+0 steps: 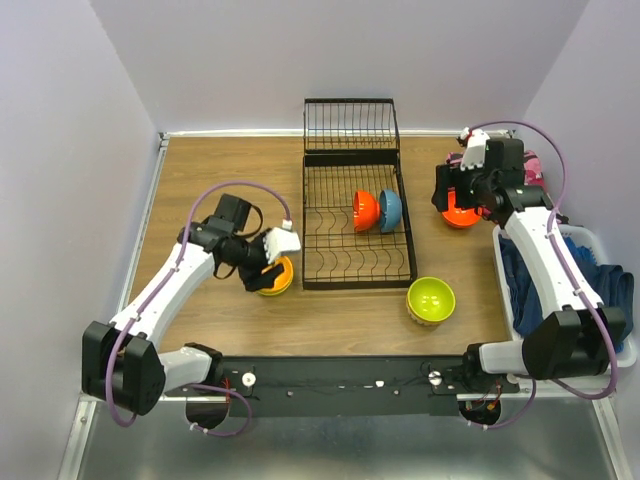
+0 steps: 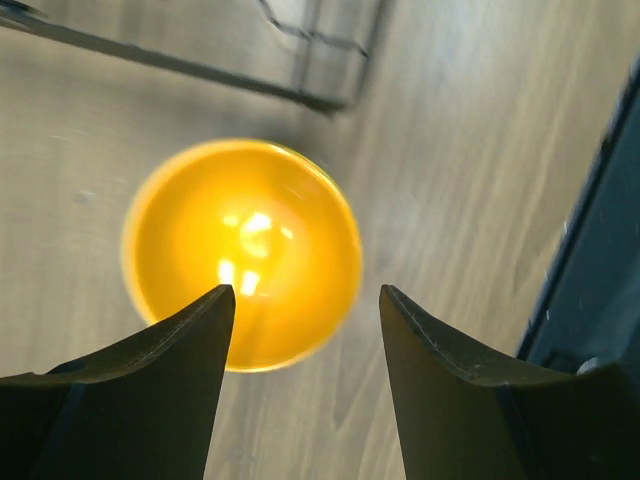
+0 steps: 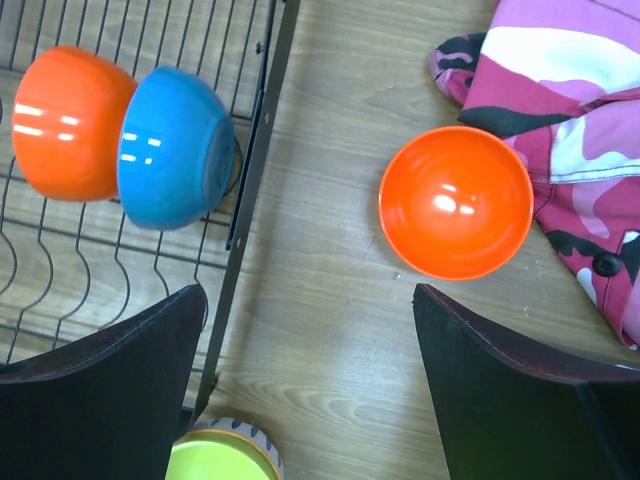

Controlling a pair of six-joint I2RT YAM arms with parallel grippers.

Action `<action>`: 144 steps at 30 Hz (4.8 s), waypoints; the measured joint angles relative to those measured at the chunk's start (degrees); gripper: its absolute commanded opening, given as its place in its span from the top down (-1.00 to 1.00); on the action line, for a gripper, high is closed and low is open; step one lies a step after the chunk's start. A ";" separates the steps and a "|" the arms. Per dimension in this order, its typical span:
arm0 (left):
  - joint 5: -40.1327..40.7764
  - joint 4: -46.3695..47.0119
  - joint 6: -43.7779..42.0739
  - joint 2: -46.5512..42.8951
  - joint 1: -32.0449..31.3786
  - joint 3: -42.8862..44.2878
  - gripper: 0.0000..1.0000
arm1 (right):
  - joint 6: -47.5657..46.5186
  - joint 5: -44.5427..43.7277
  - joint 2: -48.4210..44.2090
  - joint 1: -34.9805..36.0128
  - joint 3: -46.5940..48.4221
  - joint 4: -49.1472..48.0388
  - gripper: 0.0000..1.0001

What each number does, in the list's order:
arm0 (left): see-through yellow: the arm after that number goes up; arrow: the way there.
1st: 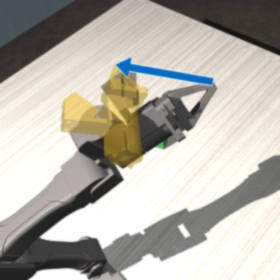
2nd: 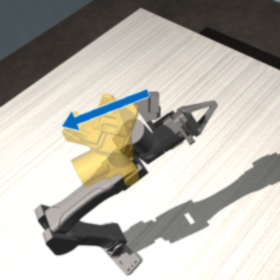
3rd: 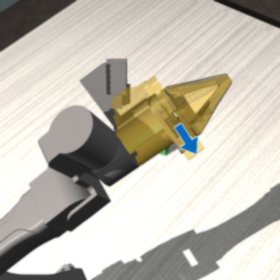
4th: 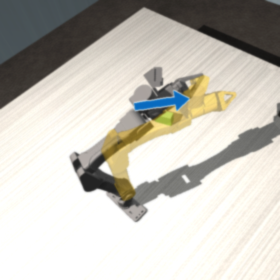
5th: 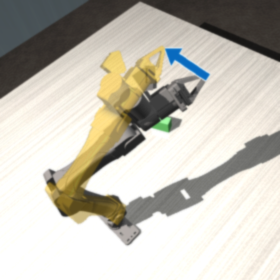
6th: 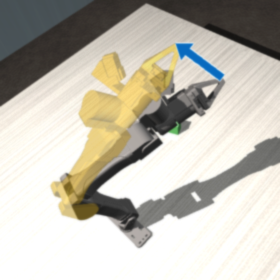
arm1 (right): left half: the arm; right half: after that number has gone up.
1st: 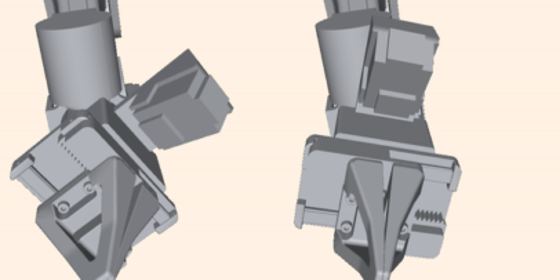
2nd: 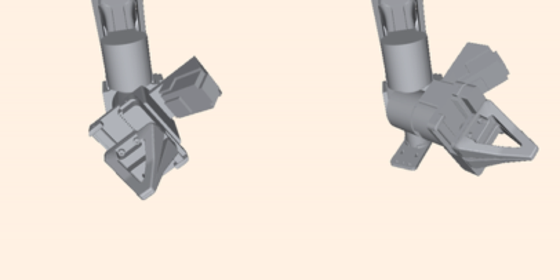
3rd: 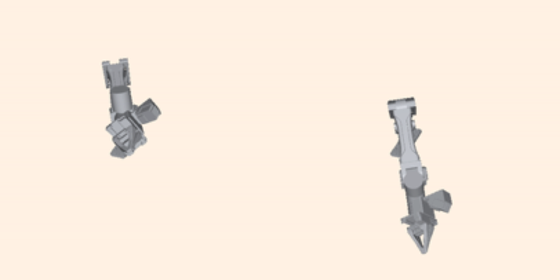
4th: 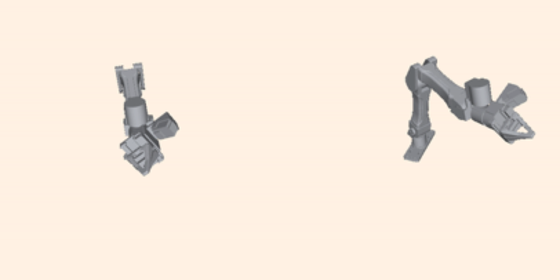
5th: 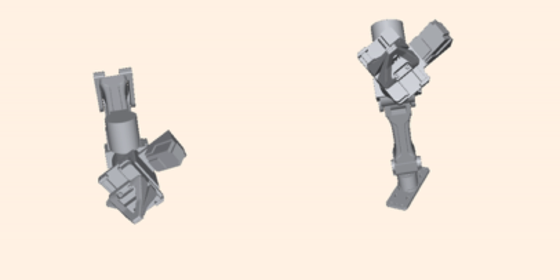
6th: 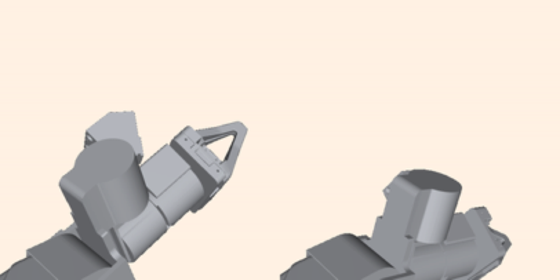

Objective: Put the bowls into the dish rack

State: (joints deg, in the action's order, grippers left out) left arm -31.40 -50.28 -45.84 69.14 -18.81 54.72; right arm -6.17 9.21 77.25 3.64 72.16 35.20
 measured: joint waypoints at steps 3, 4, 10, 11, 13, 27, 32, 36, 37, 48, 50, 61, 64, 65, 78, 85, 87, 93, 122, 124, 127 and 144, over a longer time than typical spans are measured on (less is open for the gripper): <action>1.27 -2.29 -4.00 -0.28 -1.16 -3.19 -0.35 | -1.90 0.50 -0.59 0.00 -1.11 0.00 -0.84; 1.49 -2.56 -4.46 -0.44 -1.40 -4.00 -0.35 | -3.06 0.50 -0.66 0.00 -1.57 0.07 -0.83; 2.51 -1.86 -3.43 -0.87 -1.84 -4.46 -0.35 | -7.82 -2.38 0.94 -0.02 -2.93 0.68 -0.81; 2.49 -1.64 -3.06 -0.87 -1.84 -4.22 -0.35 | -7.89 -2.58 1.62 -0.13 -2.93 0.74 -0.80; 2.49 -1.18 -2.21 -0.83 -1.84 -3.32 -0.34 | -7.91 -2.73 2.86 -0.28 -2.93 0.83 -0.80; 3.91 3.48 -1.07 1.64 -3.08 -4.00 -0.22 | -7.80 -2.64 5.33 -0.37 -0.33 1.31 -0.82; 3.89 3.74 -1.27 3.87 -3.80 -4.00 -0.19 | -7.61 -2.60 5.18 -0.37 -0.37 1.31 -0.82; 3.93 3.74 -1.38 5.49 -4.44 -4.00 -0.07 | -7.56 -2.58 4.70 -0.37 -1.03 1.27 -0.82; 3.96 3.74 -1.44 5.73 -4.50 -4.00 -0.01 | -7.54 -2.58 4.68 -0.37 -1.09 1.31 -0.82; 3.80 3.30 -1.29 6.51 -4.85 -4.02 0.59 | -7.41 -2.56 4.61 -0.37 -1.42 1.18 -0.82; 3.72 2.93 -1.31 6.49 -4.85 -4.02 0.70 | -7.41 -2.56 4.61 -0.37 -1.42 1.05 -0.82; 3.17 -3.58 -0.28 3.30 -4.85 3.63 1.00 | -7.37 -2.51 4.61 -0.37 -1.42 0.70 -0.82; 2.14 -3.98 1.44 2.80 -4.85 8.48 1.00 | -7.34 -2.49 4.61 -0.39 -1.42 0.44 -0.82; 1.81 -3.82 2.05 2.80 -4.85 9.75 1.00 | -7.32 -2.47 4.61 -0.39 -1.42 0.42 -0.82; -12.59 14.03 31.52 11.13 -4.07 19.56 1.00 | -7.10 -2.58 5.42 -0.37 -1.16 0.50 -0.82; -18.64 46.80 61.86 17.70 -1.07 11.15 1.00 | -7.19 -4.00 7.56 -0.37 2.01 2.01 -0.82; -19.52 58.03 72.00 21.05 0.22 8.04 1.00 | -7.28 -4.68 8.11 -0.39 3.32 2.49 -0.82; -20.28 88.85 101.50 36.11 3.58 4.07 1.00 | -7.39 -7.32 10.05 -0.37 7.52 5.73 -0.82; -16.24 118.33 127.64 52.30 2.12 5.79 1.00 | -7.32 -12.26 14.97 -0.37 11.47 11.43 -0.82; -15.98 118.31 127.80 53.02 1.86 6.29 1.00 | -7.30 -12.28 14.97 -0.37 11.47 11.43 -0.82; -15.58 118.36 128.32 54.66 1.22 7.50 1.00 | -7.28 -12.37 14.97 -0.39 11.47 11.45 -0.82; -14.45 125.96 139.73 59.08 -0.44 8.70 1.00 | -7.10 -12.46 16.61 -0.20 11.47 11.76 -0.81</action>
State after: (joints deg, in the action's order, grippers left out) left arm -45.84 75.68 93.89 128.22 -19.25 63.42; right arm -13.28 -3.25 93.86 3.44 83.64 46.96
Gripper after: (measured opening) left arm 0.012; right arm 0.908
